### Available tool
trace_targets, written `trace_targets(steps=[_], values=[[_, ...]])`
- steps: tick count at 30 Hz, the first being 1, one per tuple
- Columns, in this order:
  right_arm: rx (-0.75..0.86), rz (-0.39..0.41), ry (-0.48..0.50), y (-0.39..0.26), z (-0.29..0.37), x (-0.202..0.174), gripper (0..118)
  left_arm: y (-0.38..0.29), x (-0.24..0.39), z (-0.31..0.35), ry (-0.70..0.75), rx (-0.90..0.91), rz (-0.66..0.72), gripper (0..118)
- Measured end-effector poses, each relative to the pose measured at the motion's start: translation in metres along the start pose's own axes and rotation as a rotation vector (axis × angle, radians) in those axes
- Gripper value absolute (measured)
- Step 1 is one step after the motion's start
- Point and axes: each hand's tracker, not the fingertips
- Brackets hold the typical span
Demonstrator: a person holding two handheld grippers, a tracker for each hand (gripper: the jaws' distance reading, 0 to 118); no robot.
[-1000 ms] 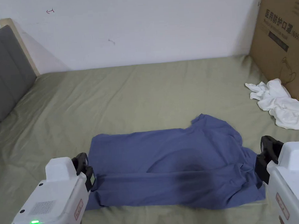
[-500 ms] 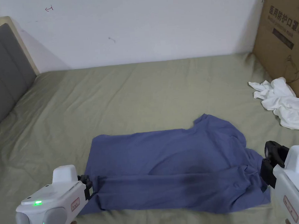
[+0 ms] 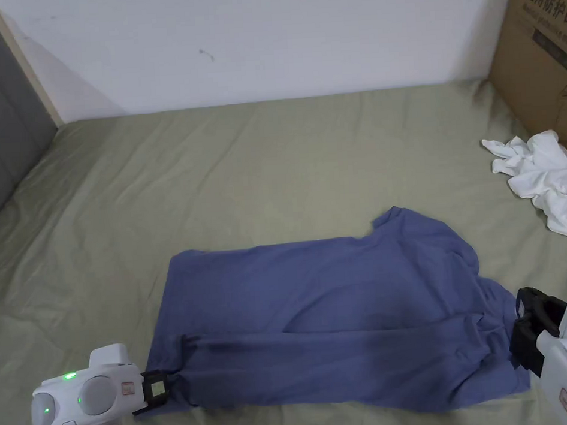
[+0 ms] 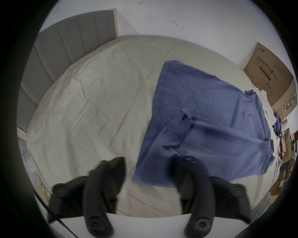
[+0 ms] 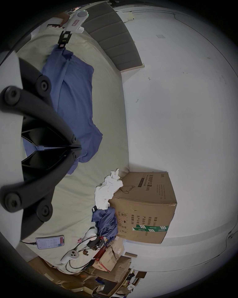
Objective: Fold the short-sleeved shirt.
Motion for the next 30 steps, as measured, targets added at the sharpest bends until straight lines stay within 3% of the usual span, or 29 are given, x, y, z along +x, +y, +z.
trace_targets(steps=[4, 7, 9, 10, 11, 12, 13, 14, 18, 21, 23, 25, 28, 30], values=[[-0.032, -0.023, -0.002, -0.008, -0.014, 0.011, 0, -0.010, 0.005, -0.014, -0.059, -0.072, -0.011, 19], [-0.084, -0.064, -0.017, -0.014, -0.022, 0.025, 0, -0.014, 0.013, -0.014, -0.030, -0.056, -0.044, 2], [-0.126, -0.096, -0.031, -0.025, -0.033, 0.041, 7, -0.013, 0.014, -0.008, -0.056, -0.031, -0.054, 0], [-0.156, -0.105, -0.040, -0.029, -0.038, 0.045, 20, -0.014, 0.014, -0.005, -0.042, -0.014, -0.070, 0], [-0.198, -0.108, -0.044, -0.033, -0.047, 0.051, 42, -0.014, 0.015, 0.002, -0.038, 0.028, -0.102, 0], [-0.247, -0.102, -0.047, -0.040, -0.056, 0.054, 74, -0.014, 0.015, 0.008, -0.035, 0.056, -0.122, 0], [-0.306, -0.100, -0.042, -0.047, -0.067, 0.059, 89, -0.013, 0.016, 0.014, -0.038, 0.066, -0.132, 0], [-0.339, -0.115, -0.027, -0.055, -0.077, 0.064, 93, -0.012, 0.014, 0.017, -0.046, 0.079, -0.130, 0], [-0.482, -0.108, -0.032, -0.087, -0.118, 0.069, 89, -0.006, 0.009, 0.034, -0.091, 0.113, -0.091, 0], [-0.562, -0.175, -0.021, -0.097, -0.134, 0.060, 77, -0.006, 0.007, 0.036, -0.096, 0.117, -0.084, 0], [-0.595, -0.212, -0.008, -0.103, -0.144, 0.058, 75, -0.006, 0.007, 0.034, -0.098, 0.114, -0.078, 0], [-0.612, -0.204, 0.000, -0.101, -0.141, 0.044, 59, -0.009, 0.006, 0.033, -0.097, 0.108, -0.076, 0], [-0.624, -0.149, 0.025, -0.103, -0.138, 0.039, 20, -0.013, 0.004, 0.032, -0.096, 0.097, -0.069, 0], [-0.609, -0.143, 0.030, -0.100, -0.131, 0.039, 15, -0.015, 0.002, 0.029, -0.099, 0.092, -0.057, 0]])
